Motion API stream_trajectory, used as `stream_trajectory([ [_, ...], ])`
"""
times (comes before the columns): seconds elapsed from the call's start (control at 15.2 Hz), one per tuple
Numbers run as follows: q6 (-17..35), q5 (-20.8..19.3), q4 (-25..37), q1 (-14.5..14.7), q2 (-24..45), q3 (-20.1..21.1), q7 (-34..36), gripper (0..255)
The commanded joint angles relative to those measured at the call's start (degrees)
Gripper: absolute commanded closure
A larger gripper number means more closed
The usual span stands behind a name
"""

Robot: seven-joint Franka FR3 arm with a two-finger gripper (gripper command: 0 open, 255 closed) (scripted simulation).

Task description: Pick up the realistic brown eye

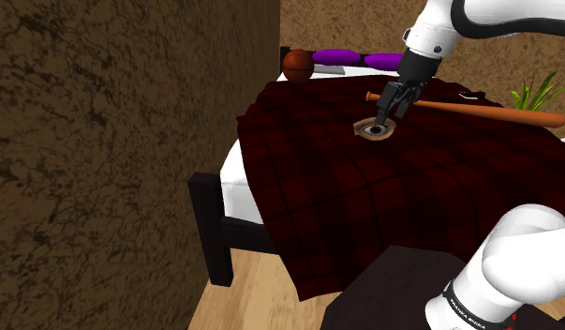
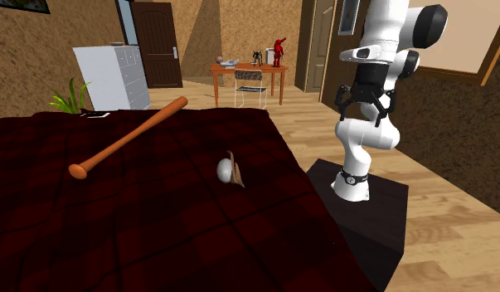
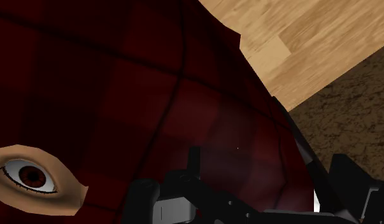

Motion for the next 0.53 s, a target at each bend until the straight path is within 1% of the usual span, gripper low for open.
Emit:
stream_trajectory([
  [0.0,0.0,0.0,0.0,0.0,0.0,0.0,0.0,0],
  [0.46,3.1,-4.7,0.9,0.1,6.0,-10.0,-15.8,0],
])
